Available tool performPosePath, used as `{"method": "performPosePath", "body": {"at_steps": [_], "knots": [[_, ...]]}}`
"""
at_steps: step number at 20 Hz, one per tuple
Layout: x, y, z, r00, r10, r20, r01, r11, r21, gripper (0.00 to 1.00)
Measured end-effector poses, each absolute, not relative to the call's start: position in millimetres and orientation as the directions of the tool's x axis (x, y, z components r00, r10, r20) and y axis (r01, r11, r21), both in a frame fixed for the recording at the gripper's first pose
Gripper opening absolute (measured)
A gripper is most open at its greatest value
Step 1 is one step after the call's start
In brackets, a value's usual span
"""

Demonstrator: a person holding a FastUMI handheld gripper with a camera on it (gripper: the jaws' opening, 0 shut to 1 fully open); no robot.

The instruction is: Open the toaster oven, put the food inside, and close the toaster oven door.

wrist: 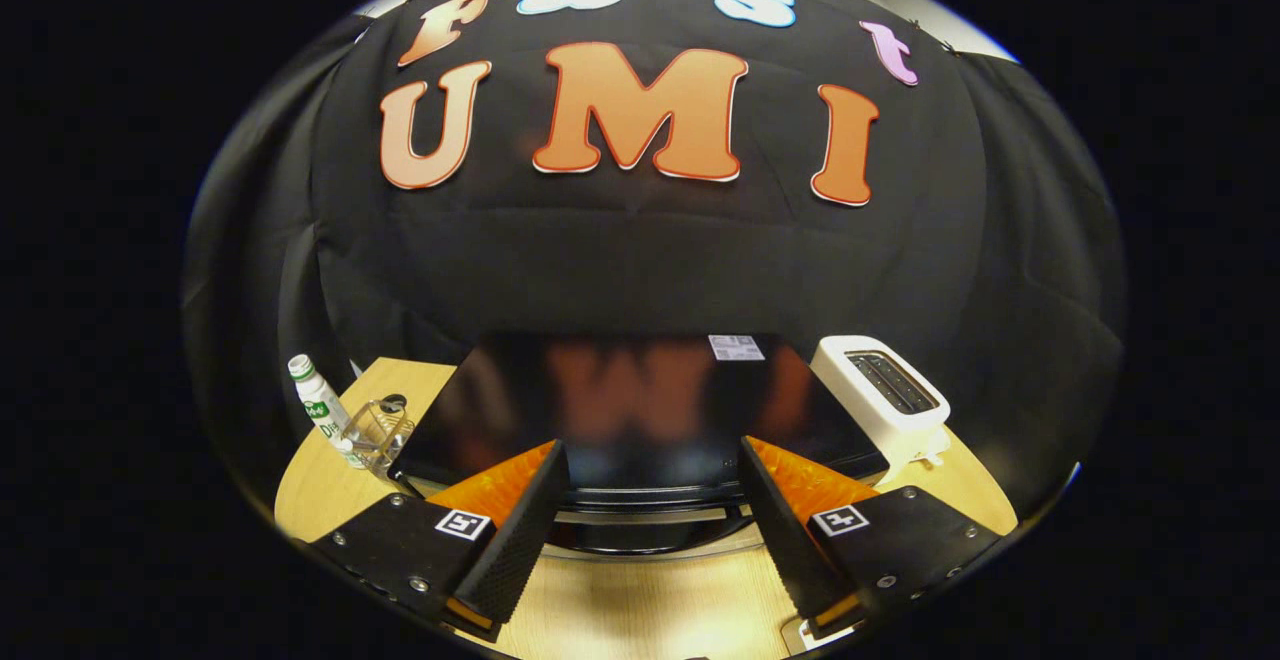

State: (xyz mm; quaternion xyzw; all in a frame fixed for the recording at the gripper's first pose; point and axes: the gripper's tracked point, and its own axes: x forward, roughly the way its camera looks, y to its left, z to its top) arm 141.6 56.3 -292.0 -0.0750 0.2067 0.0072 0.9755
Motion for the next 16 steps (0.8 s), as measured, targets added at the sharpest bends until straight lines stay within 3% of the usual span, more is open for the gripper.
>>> {"method": "performPosePath", "body": {"at_steps": [6,16], "knots": [[132.5,60.0,-309.2,0.889,-0.001,-0.458,-0.016,0.999,-0.034,1.00],[83.8,53.3,-317.2,0.875,0.017,-0.483,-0.031,0.999,-0.021,1.00]]}}
